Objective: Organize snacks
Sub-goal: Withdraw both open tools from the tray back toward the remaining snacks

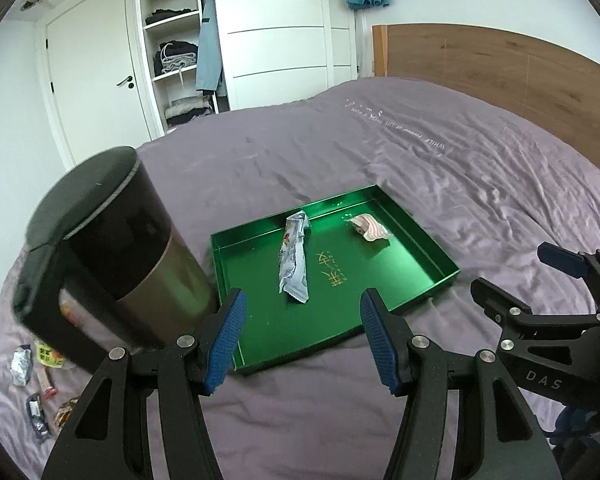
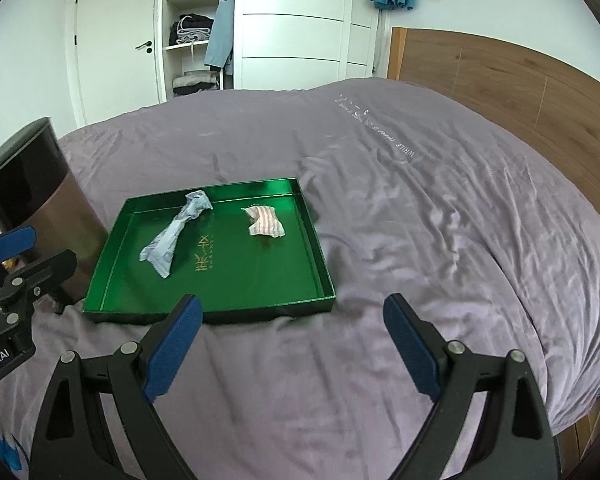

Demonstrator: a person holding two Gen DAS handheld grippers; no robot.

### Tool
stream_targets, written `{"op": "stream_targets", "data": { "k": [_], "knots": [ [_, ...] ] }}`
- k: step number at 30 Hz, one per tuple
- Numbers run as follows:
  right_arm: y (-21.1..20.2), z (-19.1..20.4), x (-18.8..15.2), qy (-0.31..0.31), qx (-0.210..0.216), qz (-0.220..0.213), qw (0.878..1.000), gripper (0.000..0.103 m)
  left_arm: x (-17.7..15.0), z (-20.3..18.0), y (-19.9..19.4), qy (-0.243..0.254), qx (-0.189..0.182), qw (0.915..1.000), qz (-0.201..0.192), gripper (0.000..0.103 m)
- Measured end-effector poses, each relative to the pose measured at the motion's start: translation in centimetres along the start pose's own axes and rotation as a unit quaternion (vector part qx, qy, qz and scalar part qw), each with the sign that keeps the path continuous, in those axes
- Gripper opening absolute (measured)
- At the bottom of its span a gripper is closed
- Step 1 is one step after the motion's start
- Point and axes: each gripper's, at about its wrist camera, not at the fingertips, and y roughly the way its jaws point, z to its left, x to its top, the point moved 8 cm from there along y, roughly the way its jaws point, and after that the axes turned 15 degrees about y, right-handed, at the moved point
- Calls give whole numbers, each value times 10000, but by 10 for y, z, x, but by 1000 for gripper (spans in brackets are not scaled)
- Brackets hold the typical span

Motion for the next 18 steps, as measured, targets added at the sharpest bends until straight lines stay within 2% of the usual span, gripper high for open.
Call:
{"op": "stream_targets", "data": {
  "k": [10,18],
  "knots": [
    [-61,25,-5,-121,173,-212,9996,103,-10,15,-61,-37,137,9997,-196,53],
    [-98,59,-12,-202,362,-348,9985,103,-29,49,-111,-159,369,9986,-348,53]
  ]
}}
